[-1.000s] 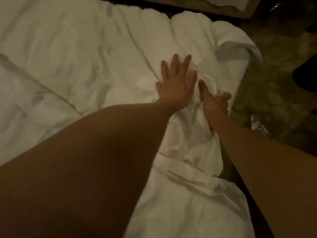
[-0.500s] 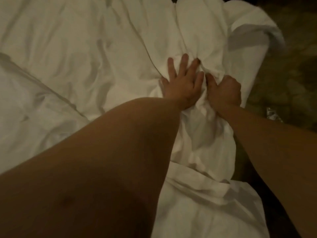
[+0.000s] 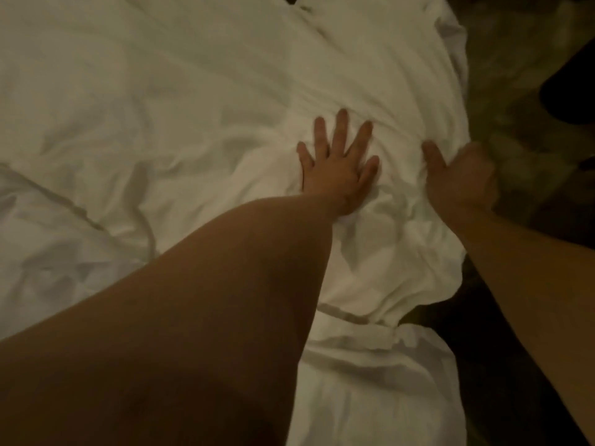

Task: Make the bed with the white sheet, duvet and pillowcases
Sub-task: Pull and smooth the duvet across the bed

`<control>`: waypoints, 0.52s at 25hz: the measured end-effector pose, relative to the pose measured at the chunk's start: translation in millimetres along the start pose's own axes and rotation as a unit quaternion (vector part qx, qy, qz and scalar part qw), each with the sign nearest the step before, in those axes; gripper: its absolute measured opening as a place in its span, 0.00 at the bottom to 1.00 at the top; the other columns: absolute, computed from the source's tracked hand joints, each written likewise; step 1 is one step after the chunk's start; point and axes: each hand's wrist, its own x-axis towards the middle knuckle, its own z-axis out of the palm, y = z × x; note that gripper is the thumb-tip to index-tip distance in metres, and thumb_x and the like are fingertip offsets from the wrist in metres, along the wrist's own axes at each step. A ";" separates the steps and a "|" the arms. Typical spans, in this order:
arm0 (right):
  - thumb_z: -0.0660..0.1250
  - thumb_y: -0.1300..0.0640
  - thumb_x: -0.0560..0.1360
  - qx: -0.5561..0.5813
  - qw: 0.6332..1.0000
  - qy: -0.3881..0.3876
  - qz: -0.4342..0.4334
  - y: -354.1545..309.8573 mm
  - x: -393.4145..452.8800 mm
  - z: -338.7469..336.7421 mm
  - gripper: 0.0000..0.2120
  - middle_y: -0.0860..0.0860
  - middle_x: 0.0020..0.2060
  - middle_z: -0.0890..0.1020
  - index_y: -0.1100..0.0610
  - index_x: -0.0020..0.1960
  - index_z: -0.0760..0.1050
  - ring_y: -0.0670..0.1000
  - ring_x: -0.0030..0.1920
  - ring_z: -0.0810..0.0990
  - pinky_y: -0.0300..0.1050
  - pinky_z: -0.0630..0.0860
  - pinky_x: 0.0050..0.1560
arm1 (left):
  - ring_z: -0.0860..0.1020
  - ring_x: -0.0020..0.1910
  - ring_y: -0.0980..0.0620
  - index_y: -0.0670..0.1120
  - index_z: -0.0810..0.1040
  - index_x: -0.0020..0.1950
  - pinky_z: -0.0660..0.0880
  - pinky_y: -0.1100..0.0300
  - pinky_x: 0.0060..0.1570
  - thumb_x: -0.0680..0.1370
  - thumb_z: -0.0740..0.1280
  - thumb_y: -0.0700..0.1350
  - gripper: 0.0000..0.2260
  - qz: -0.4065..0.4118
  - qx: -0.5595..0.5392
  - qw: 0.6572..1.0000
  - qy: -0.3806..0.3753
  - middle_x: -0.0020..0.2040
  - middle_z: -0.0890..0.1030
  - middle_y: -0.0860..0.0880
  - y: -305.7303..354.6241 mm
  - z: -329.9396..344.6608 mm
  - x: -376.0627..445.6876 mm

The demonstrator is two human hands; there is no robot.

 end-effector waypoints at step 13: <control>0.70 0.28 0.68 0.351 0.931 -0.054 0.085 -62.1 59.2 35.0 0.54 0.53 0.77 0.64 0.56 0.81 0.54 0.52 0.76 0.64 0.38 0.60 0.72 | 0.39 0.80 0.43 0.63 0.48 0.81 0.45 0.27 0.71 0.83 0.49 0.62 0.26 0.002 -0.092 0.992 0.091 0.82 0.45 0.56 17.5 -36.0 86.0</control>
